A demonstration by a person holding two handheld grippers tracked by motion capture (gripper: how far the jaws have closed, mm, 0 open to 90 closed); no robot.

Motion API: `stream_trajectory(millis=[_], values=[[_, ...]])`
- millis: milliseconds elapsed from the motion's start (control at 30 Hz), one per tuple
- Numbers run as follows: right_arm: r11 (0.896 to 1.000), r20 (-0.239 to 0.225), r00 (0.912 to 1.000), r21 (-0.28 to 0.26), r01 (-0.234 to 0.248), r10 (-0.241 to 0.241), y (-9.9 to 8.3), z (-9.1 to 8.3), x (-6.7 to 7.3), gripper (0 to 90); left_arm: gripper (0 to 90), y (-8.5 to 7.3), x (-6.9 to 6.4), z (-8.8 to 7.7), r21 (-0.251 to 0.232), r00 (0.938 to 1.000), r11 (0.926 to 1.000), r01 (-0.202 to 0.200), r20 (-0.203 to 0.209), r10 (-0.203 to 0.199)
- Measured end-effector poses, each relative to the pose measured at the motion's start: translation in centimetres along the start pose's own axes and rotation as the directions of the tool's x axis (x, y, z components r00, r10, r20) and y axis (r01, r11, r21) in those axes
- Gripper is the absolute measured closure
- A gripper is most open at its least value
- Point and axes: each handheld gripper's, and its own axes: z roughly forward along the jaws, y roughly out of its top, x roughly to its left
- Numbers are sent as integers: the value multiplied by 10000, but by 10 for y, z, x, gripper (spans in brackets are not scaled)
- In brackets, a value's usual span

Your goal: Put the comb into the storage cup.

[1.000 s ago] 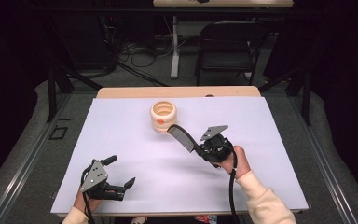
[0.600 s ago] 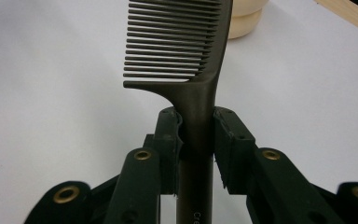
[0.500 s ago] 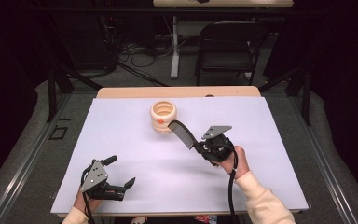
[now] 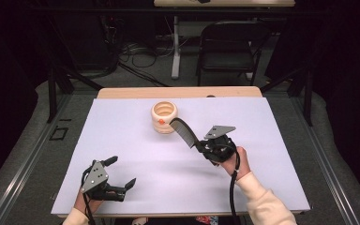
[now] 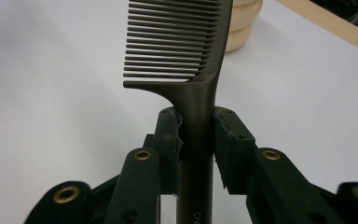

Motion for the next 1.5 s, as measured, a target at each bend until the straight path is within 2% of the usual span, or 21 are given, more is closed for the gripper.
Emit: stream_trajectory(millis=[733, 1067, 1500], values=[[9960, 332, 9994, -894, 52, -22, 2, -6, -1, 719, 8, 0, 0, 1, 37, 10000, 10000, -34, 26, 34], [9902, 531, 9986, -1393, 69, 5, 6, -8, -1, 718, 9, 0, 1, 1, 33, 10000, 10000, 6, 23, -6], [9838, 477, 9987, -1791, -80, 168, 9, -7, -2, 719, 9, 0, 0, 1, 117, 10000, 9999, -54, 10, 54]])
